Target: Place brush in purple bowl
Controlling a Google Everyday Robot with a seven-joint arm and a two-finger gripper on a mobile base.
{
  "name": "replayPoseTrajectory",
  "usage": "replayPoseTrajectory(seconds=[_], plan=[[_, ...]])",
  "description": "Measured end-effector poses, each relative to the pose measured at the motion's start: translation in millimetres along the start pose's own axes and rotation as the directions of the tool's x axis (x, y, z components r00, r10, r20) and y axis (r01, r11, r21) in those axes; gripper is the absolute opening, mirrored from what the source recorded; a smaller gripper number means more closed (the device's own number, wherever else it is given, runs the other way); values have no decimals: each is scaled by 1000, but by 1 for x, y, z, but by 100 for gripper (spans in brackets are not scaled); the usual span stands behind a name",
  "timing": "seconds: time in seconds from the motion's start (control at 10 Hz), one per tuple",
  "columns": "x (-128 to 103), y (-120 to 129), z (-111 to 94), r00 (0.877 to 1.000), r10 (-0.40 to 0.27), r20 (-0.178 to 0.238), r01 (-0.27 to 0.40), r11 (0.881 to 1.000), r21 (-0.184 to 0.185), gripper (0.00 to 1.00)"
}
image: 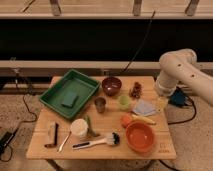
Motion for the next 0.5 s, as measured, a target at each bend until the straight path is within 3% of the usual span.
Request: replayPoseTrajectory(seconds=[0.5], plan=[[0,0,0,1000,0,0,0,1000,0,80]])
